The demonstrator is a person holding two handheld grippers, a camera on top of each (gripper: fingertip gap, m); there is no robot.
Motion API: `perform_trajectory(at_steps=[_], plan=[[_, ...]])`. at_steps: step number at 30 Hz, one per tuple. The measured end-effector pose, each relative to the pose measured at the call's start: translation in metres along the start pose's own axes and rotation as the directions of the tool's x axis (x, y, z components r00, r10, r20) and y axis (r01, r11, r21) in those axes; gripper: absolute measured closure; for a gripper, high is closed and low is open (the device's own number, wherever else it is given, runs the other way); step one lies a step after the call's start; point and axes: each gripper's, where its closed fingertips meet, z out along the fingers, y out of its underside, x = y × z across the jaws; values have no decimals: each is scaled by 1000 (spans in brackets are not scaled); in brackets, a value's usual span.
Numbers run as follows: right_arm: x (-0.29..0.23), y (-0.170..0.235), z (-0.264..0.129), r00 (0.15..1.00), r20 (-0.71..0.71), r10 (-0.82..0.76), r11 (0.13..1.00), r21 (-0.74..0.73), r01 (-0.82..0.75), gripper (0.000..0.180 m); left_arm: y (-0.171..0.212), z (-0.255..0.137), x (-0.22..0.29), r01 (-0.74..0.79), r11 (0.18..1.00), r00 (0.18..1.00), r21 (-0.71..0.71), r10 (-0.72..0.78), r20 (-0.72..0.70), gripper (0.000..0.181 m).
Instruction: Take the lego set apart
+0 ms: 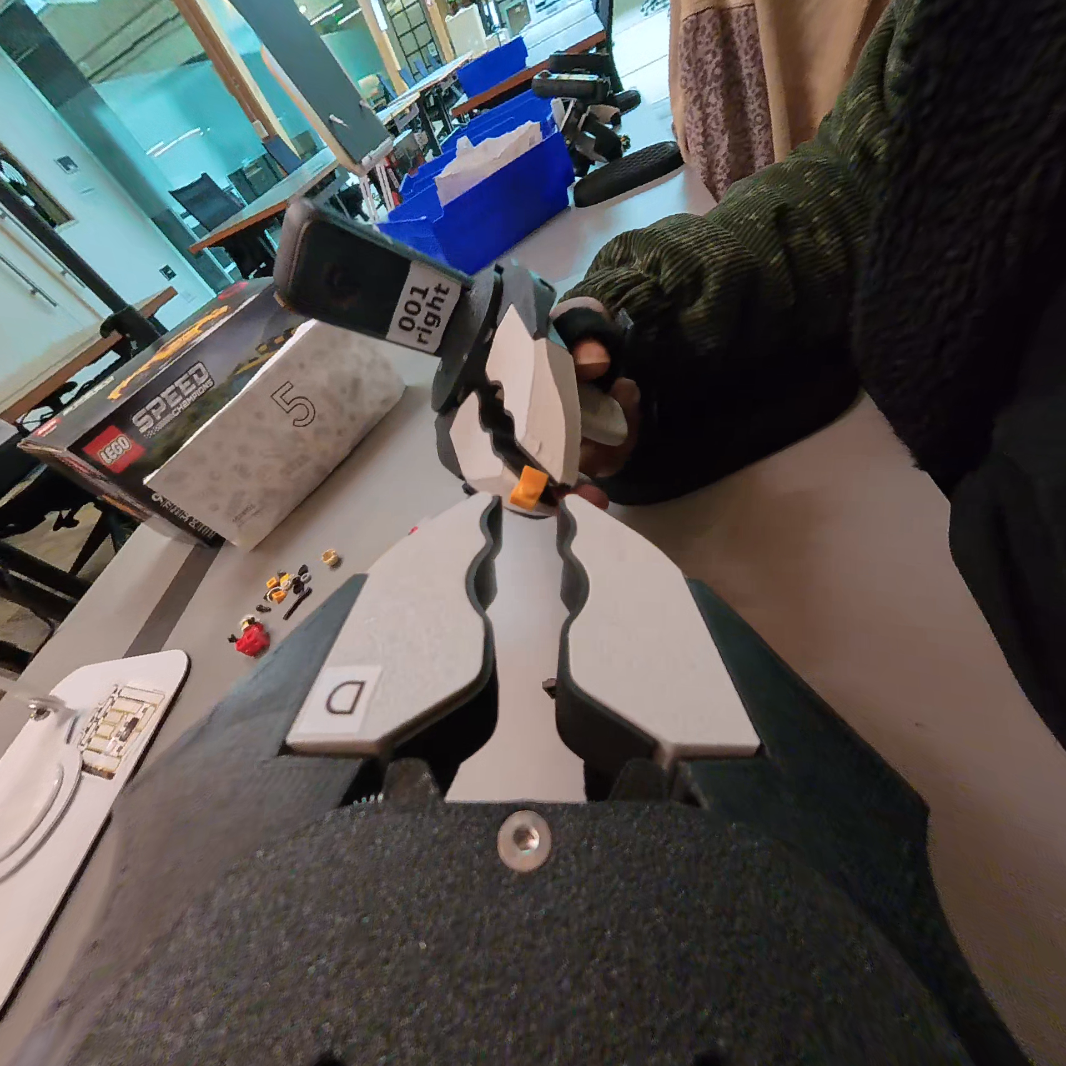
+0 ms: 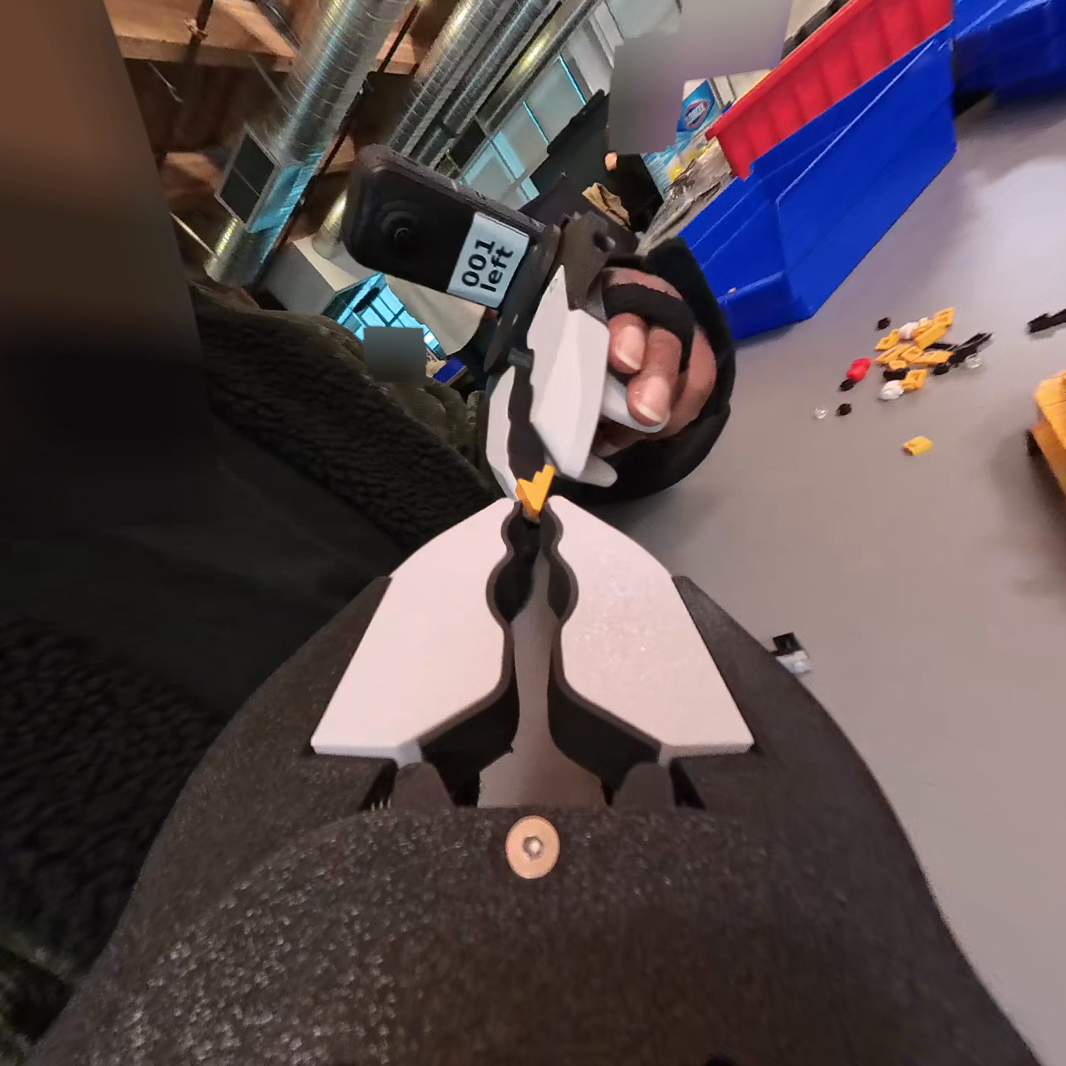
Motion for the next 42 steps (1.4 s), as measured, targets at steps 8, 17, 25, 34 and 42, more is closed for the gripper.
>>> perform_trajectory(at_steps=[8,17,25,34,42], plan=[[1,1,-1,999,17,34,999,0,-34,175,0,-3,1,4,1000,1000,-12,-4,13,173],[56,-30,-65,762,-567,-313,943,-89,321,171,34,-136,-81,316,944,810,-92,-218,544,173],[110,1,-167,363,-827,-429,901,-421,104,155,150,-326,-91,758,652,228,-6,-257,939,173],[147,29,-172,367,-813,-453,856,-511,-74,146,175,-345,-90,799,599,111,38,-210,971,153],[152,21,-158,384,-745,-546,805,-594,-6,163,98,-282,-112,589,802,319,96,-340,885,162]])
